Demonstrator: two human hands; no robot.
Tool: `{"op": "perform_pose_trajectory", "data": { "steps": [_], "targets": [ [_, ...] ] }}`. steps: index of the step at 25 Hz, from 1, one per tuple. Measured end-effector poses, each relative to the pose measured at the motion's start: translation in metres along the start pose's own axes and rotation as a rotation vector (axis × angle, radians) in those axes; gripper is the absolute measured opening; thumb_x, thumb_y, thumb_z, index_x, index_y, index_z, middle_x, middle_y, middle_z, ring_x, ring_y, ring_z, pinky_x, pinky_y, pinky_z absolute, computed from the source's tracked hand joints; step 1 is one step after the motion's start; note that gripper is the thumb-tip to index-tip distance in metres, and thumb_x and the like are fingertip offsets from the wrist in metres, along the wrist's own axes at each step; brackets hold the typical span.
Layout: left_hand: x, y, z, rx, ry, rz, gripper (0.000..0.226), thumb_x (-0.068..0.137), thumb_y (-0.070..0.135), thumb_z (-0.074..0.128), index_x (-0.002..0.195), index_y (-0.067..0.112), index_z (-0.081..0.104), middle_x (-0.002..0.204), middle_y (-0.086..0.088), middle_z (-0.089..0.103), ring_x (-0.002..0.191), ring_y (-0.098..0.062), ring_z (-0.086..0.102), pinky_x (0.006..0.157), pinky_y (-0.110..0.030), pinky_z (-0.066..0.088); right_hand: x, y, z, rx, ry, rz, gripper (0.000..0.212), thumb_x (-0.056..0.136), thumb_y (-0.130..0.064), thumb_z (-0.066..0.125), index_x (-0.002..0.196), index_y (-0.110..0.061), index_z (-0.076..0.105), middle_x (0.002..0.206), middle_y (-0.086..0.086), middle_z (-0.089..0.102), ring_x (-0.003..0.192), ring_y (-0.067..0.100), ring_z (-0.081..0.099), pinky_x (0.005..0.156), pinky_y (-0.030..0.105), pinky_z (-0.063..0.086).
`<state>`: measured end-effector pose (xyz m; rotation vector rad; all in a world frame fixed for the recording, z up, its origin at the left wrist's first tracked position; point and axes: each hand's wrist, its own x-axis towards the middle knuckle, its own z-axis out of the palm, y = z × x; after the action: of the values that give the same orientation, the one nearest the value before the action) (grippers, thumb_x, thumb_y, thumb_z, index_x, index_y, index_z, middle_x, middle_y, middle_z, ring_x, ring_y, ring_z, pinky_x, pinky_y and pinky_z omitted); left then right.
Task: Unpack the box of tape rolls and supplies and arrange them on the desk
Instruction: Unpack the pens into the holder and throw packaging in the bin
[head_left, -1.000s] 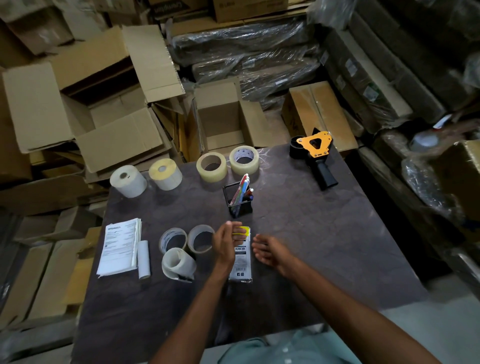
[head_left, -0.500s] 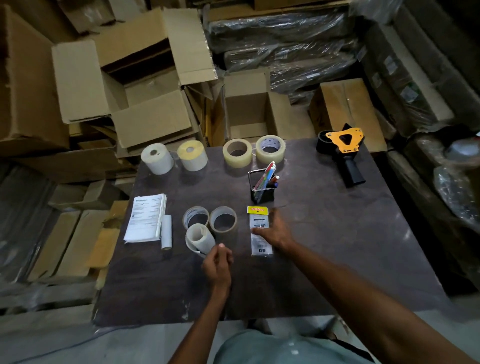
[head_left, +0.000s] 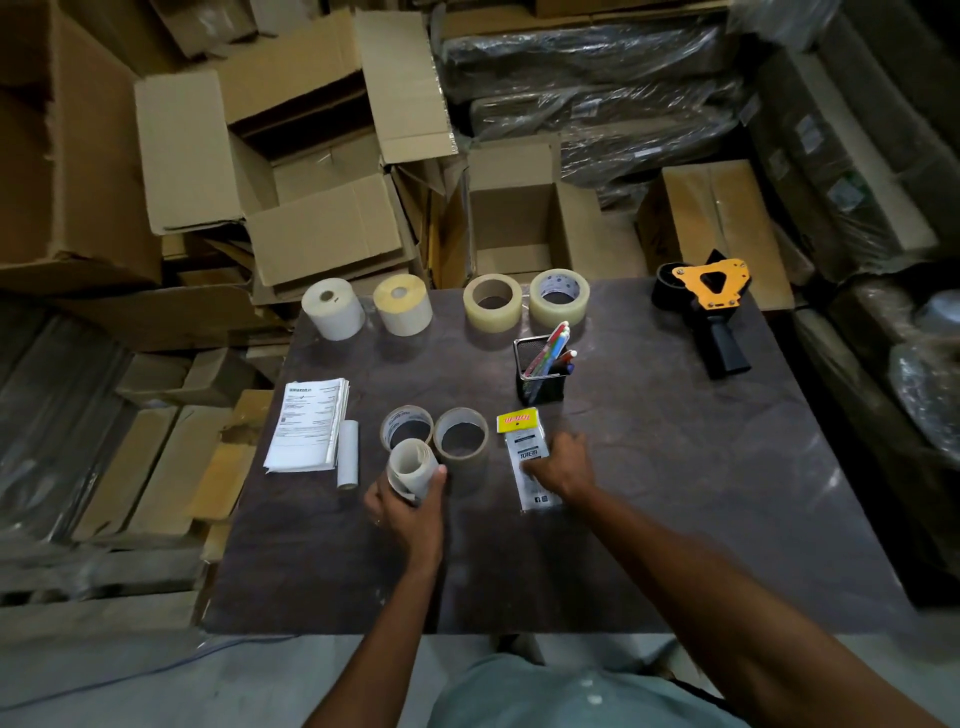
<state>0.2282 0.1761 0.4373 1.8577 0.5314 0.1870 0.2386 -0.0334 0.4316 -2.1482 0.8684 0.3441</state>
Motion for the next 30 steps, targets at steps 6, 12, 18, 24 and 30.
{"op": "perform_pose_trajectory", "data": {
  "steps": [6, 12, 18, 24, 30],
  "targets": [
    [-0.010, 0.001, 0.006, -0.159, -0.097, -0.025, 0.058, 0.092, 0.025, 0.069, 0.142, 0.006, 0.046, 0.136, -0.006, 0.056, 0.122, -0.017, 0.054, 0.095, -0.011, 0.047, 0.007, 0.006, -0.002, 0.186, 0.000, 0.012, 0.019, 0.078, -0.026, 0.073, 0.069, -0.023, 0.058, 0.091, 0.007, 0.075, 0.086, 0.024, 0.071, 0.082, 0.045, 0.058],
    [-0.043, 0.000, 0.019, -0.185, -0.229, -0.185, 0.048, 0.097, 0.026, 0.060, 0.137, 0.002, 0.048, 0.125, -0.010, 0.060, 0.107, -0.025, 0.063, 0.080, -0.023, 0.053, -0.001, 0.027, -0.009, 0.279, -0.090, -0.110, 0.011, 0.088, -0.011, 0.060, 0.096, -0.016, 0.066, 0.091, 0.005, 0.072, 0.082, 0.024, 0.069, 0.073, 0.040, 0.059],
    [-0.084, 0.011, 0.054, -0.168, -0.510, -0.184, 0.028, 0.093, 0.023, 0.067, 0.117, 0.027, 0.054, 0.115, -0.006, 0.068, 0.097, -0.018, 0.066, 0.089, -0.041, 0.055, -0.009, 0.074, -0.021, 0.503, -0.074, -0.058, 0.015, 0.085, -0.006, 0.062, 0.099, -0.009, 0.069, 0.092, 0.010, 0.076, 0.077, 0.022, 0.072, 0.073, 0.043, 0.061],
    [-0.108, 0.039, 0.113, -0.080, -0.769, -0.134, 0.048, 0.080, 0.052, 0.069, 0.118, 0.024, 0.064, 0.107, 0.000, 0.075, 0.097, -0.020, 0.072, 0.088, -0.048, 0.058, -0.020, 0.112, -0.087, 0.600, 0.159, -0.092, 0.012, 0.085, -0.008, 0.064, 0.080, -0.019, 0.064, 0.076, -0.003, 0.072, 0.064, 0.011, 0.066, 0.064, 0.030, 0.055],
    [-0.170, 0.078, 0.180, -0.091, -0.914, -0.013, 0.019, 0.096, 0.025, 0.064, 0.114, 0.018, 0.065, 0.101, 0.002, 0.074, 0.085, -0.009, 0.071, 0.071, -0.024, 0.056, -0.018, 0.172, -0.160, 0.776, 0.291, -0.042, 0.011, 0.090, -0.001, 0.059, 0.100, -0.001, 0.066, 0.089, 0.010, 0.072, 0.070, 0.016, 0.067, 0.065, 0.028, 0.057]
  ]
}}
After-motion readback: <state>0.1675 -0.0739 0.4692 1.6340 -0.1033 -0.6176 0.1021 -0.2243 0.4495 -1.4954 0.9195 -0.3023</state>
